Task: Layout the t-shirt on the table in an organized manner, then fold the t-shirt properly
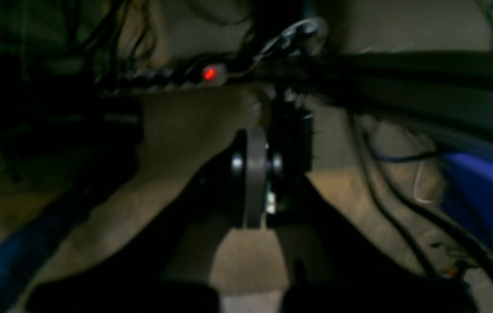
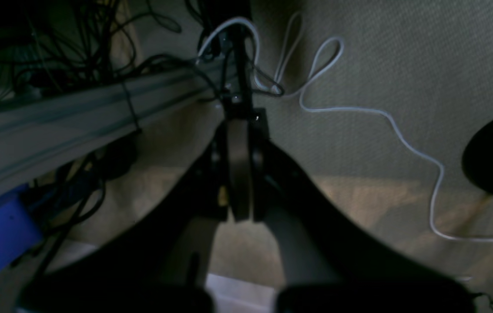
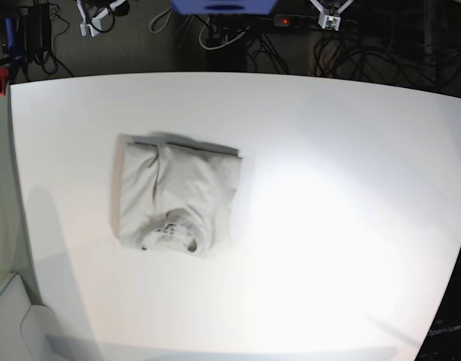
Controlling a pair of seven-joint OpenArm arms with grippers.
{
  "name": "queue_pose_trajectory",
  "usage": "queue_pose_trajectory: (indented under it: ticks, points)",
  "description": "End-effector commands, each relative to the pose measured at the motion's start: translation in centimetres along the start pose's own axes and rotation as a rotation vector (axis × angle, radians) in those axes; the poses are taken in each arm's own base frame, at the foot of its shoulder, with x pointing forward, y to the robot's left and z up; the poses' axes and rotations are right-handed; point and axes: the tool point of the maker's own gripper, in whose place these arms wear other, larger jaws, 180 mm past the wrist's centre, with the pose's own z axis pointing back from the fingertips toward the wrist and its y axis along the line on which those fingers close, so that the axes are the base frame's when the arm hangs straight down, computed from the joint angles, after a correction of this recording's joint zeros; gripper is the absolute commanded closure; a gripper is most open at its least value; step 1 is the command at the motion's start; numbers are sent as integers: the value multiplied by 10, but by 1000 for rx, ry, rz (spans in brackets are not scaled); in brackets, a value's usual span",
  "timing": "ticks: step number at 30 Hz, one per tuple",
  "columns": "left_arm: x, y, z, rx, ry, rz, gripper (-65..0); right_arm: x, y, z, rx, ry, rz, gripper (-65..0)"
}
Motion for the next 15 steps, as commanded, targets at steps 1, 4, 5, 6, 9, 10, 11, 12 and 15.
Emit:
queue_pose_trajectory:
  ticks: [1,4,5,6,9,10,11,12,15]
  points:
    - [-8,12,0,8,18,8,-1,4,-2,3,5,-14,3,0]
    - [-21,27,-14,21,75,39,-1,12,0,-3,13,-22,-3,0]
    - [-20,32,-18,26,70,46,-1,12,1,-6,18,-15,-15,0]
    - [-20,37,-20,36,68,53,-1,11,2,-10,23,-6,-30,0]
    - [-22,44,-30,42,56,85,-1,11,-3,-16,24,10,-78,0]
    - [-24,44,-33,41,59,94,-1,12,-1,-18,28,-4,-97,0]
    - [-23,46,-36,43,58,104,-1,13,-1,-20,30,-27,-113,0]
    - [-22,52,-38,50,61,109,-1,15,-1,-20,32,-46,-112,0]
    - [-17,53,-45,49,66,141,-1,3,-15,-25,-82,-31,-41,0]
